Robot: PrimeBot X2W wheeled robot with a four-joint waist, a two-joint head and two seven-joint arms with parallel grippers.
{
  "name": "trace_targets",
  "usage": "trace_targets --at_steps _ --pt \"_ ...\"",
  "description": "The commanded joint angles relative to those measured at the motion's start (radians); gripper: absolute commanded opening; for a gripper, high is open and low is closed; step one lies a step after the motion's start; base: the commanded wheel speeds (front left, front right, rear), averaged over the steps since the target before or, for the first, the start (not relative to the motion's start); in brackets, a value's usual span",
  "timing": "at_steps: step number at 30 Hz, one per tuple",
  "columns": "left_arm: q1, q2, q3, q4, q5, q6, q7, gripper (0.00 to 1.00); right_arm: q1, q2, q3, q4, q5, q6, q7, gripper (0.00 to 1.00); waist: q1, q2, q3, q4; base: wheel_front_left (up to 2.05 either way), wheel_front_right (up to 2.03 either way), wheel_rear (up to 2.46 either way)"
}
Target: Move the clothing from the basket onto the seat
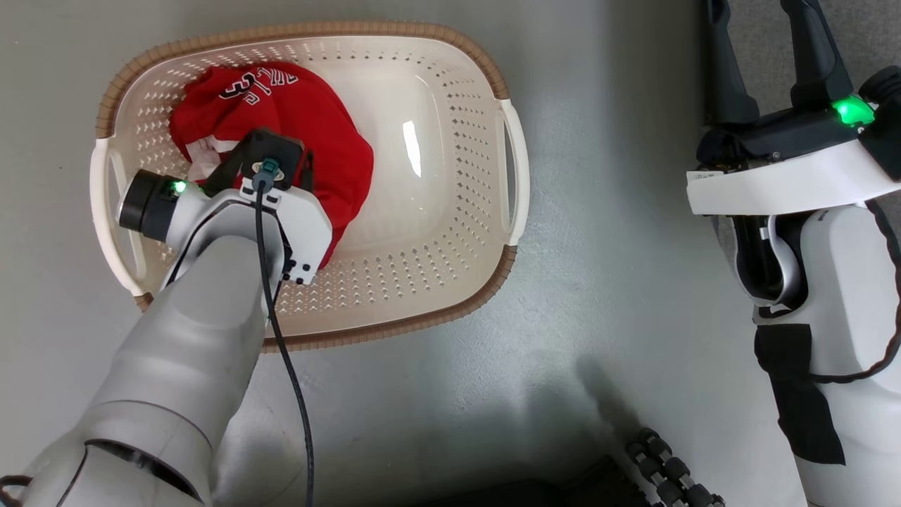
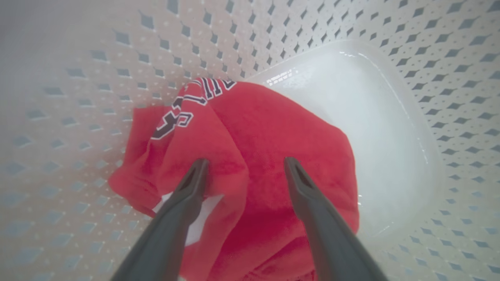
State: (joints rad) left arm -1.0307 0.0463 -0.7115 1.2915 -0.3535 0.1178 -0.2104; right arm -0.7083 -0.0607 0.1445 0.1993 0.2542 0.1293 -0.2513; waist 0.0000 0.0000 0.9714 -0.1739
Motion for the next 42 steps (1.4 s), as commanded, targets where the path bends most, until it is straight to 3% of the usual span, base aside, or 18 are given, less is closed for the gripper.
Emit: trace_targets --at_steps 1,13,18,23,24,26,35,42 --pt "-0.005 0.021 -0.003 -0.003 0.018 0.02 0.008 1.0 0.026 0.01 0.018 -0.033 0.016 0.001 -0.01 1.0 0.0 0.0 0.006 -0.006 0.0 0.0 0.0" --pt "-0.065 0.043 -0.166 -0.001 0.161 0.059 0.146 1.0 0.027 0.01 0.027 -0.054 0.045 0.001 -0.01 1.0 0.0 0.0 0.029 -0.02 0.0 0.0 0.0" --pt "-0.102 0.063 -0.26 -0.001 0.243 0.032 0.221 1.0 0.028 0.01 0.037 -0.062 0.057 0.001 -0.01 1.0 0.0 0.0 0.039 -0.027 0.0 0.0 0.0" --pt "-0.124 0.088 -0.29 -0.001 0.26 0.006 0.252 1.0 0.025 0.01 0.046 -0.069 0.074 0.001 -0.01 1.0 0.0 0.0 0.054 -0.041 0.0 0.0 0.0" --pt "-0.127 0.095 -0.291 -0.001 0.26 0.002 0.253 0.71 0.023 0.01 0.049 -0.071 0.077 0.001 -0.01 1.0 0.0 0.0 0.058 -0.045 0.0 0.0 0.0" --pt "-0.129 0.112 -0.293 -0.001 0.255 -0.008 0.259 0.0 0.02 0.01 0.054 -0.075 0.084 0.001 -0.01 1.0 0.0 0.0 0.065 -0.052 0.0 0.0 0.0" --pt "-0.142 0.152 -0.308 -0.001 0.249 -0.047 0.27 0.0 -0.002 0.01 0.059 -0.076 0.106 0.001 -0.01 1.0 0.0 0.0 0.08 -0.078 0.0 0.0 0.0" --pt "-0.106 0.144 -0.322 -0.001 0.233 -0.085 0.227 0.0 -0.015 0.01 0.057 -0.056 0.108 0.001 -0.01 1.0 0.0 0.0 0.004 -0.076 0.0 0.0 0.0"
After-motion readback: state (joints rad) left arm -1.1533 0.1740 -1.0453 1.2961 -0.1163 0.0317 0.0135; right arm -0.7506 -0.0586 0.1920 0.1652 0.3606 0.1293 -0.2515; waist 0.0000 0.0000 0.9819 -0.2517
